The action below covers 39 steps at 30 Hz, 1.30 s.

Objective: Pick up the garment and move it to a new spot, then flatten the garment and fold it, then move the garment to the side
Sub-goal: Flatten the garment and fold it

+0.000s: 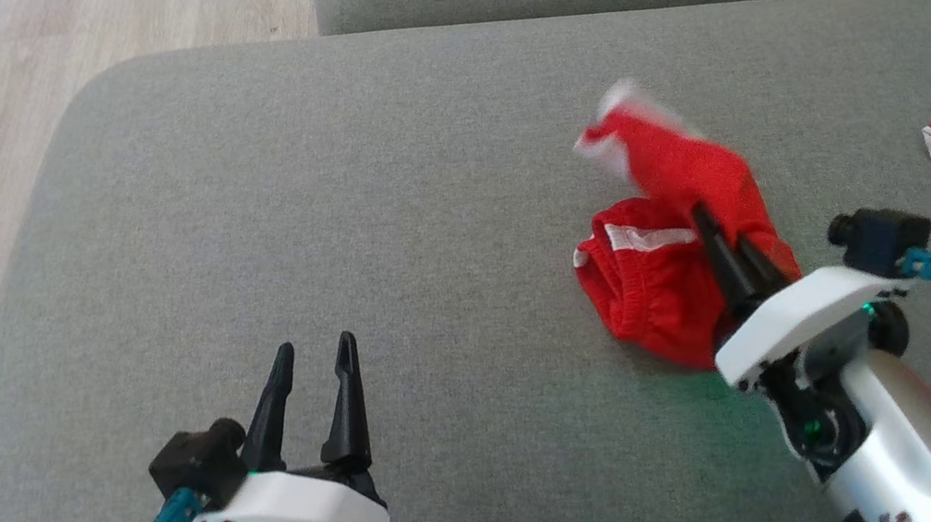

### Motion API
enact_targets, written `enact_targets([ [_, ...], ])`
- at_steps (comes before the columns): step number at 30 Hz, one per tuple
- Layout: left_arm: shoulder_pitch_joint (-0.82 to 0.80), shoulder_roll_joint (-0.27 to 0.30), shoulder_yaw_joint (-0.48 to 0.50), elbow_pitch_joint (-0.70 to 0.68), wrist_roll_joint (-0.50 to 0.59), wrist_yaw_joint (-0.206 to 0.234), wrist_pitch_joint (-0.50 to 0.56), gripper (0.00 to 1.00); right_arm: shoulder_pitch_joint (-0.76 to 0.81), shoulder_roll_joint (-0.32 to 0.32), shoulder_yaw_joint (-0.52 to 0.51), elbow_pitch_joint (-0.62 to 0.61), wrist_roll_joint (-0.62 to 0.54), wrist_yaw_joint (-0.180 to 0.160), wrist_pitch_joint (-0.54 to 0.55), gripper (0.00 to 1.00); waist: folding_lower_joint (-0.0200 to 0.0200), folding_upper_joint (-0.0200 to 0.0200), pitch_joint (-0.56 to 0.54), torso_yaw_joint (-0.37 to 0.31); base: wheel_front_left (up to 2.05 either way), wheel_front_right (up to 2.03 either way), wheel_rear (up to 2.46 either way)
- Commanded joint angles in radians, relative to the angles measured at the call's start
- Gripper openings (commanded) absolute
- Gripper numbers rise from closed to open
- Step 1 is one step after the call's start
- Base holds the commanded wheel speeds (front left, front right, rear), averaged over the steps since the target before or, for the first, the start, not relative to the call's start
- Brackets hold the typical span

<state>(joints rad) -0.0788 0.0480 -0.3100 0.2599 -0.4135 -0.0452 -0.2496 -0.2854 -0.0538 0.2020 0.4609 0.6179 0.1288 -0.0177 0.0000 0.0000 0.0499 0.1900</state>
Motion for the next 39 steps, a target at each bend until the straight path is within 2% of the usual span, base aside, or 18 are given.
enact_targets([
  [1, -0.029, 0.002, 0.034, -0.032, 0.011, 0.000, -0.012, 1.00, -0.013, 0.003, 0.035, -0.040, 0.004, 0.002, -0.004, 0.00, 0.0000, 0.0000, 0.001, 0.001, 0.00, 0.00, 0.00],
  [10, -0.029, 0.002, 0.035, -0.031, 0.012, 0.002, -0.012, 1.00, 0.030, 0.004, 0.098, -0.044, -0.070, 0.002, 0.017, 0.00, 0.0000, 0.0000, 0.007, 0.003, 0.00, 0.00, 0.00],
  [11, -0.028, 0.002, 0.036, -0.028, 0.012, 0.002, -0.012, 1.00, 0.036, 0.004, 0.104, -0.049, -0.079, 0.002, 0.018, 0.34, 0.0000, 0.0000, 0.006, 0.002, 0.00, 0.00, 0.00],
  [12, -0.028, 0.002, 0.037, -0.027, 0.013, 0.002, -0.012, 1.00, 0.043, 0.004, 0.109, -0.053, -0.085, 0.002, 0.020, 1.00, 0.0000, 0.0000, 0.006, 0.001, 0.00, 0.00, 0.00],
  [19, -0.024, 0.002, 0.039, -0.023, 0.013, 0.004, -0.012, 1.00, 0.103, 0.004, 0.189, -0.110, -0.123, 0.002, 0.085, 1.00, 0.0000, 0.0000, 0.002, -0.007, 0.00, 0.00, 0.00],
  [29, -0.021, 0.002, 0.036, -0.020, 0.012, 0.004, -0.012, 1.00, 0.162, -0.004, 0.271, -0.197, -0.078, 0.002, 0.243, 1.00, 0.0000, 0.0000, -0.002, -0.017, 0.00, 0.00, 0.00],
  [39, -0.007, 0.002, 0.053, -0.036, 0.011, 0.007, -0.012, 1.00, 0.169, -0.030, 0.207, -0.351, -0.052, 0.002, 0.194, 1.00, 0.0000, 0.0000, -0.019, -0.045, 0.00, 0.00, 0.00],
])
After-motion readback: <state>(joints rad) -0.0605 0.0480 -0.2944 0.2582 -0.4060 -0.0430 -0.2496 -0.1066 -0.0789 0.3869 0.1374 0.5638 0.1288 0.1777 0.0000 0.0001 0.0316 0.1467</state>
